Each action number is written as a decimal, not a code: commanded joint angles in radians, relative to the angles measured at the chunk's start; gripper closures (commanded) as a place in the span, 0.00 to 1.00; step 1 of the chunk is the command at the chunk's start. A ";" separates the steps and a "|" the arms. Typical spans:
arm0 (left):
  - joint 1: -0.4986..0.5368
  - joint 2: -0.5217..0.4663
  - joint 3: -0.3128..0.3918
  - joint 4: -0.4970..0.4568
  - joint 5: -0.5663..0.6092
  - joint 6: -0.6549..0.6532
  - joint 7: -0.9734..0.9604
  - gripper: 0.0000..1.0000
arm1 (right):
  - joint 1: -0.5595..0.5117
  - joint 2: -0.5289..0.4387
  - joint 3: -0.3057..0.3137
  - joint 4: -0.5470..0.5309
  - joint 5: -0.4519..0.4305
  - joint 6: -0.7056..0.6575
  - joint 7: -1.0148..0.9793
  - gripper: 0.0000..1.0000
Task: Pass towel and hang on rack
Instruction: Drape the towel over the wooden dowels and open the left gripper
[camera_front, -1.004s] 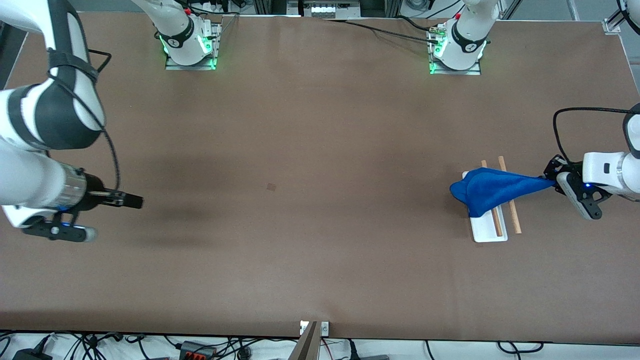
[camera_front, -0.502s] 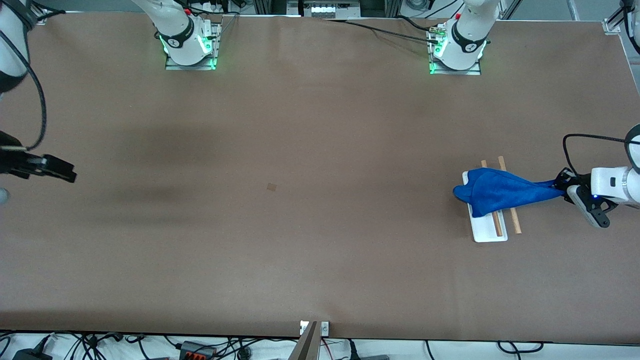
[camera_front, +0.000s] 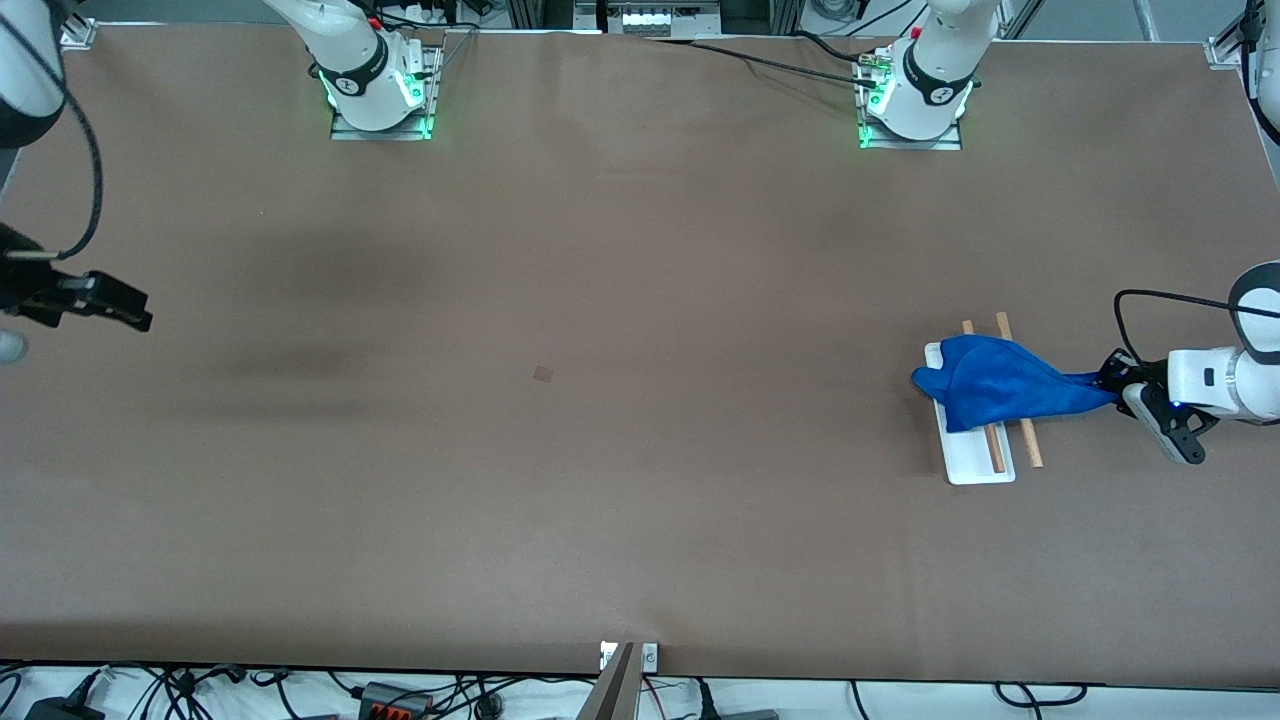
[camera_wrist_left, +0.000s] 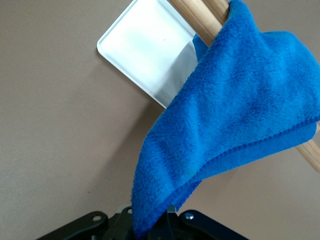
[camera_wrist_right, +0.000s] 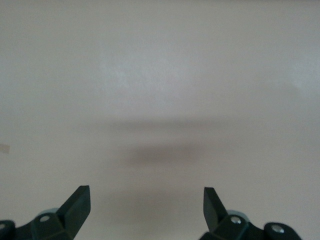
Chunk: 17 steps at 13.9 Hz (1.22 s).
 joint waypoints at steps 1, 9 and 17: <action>0.000 0.015 -0.017 0.004 0.019 -0.003 -0.050 0.99 | 0.000 -0.128 -0.002 -0.167 0.010 0.036 -0.017 0.00; -0.035 0.003 -0.027 0.000 0.020 -0.016 -0.010 0.00 | 0.000 -0.175 0.000 -0.202 0.009 -0.006 -0.019 0.00; -0.028 -0.052 -0.027 0.139 -0.067 -0.217 0.011 0.00 | 0.000 -0.177 0.000 -0.179 0.009 -0.006 -0.006 0.00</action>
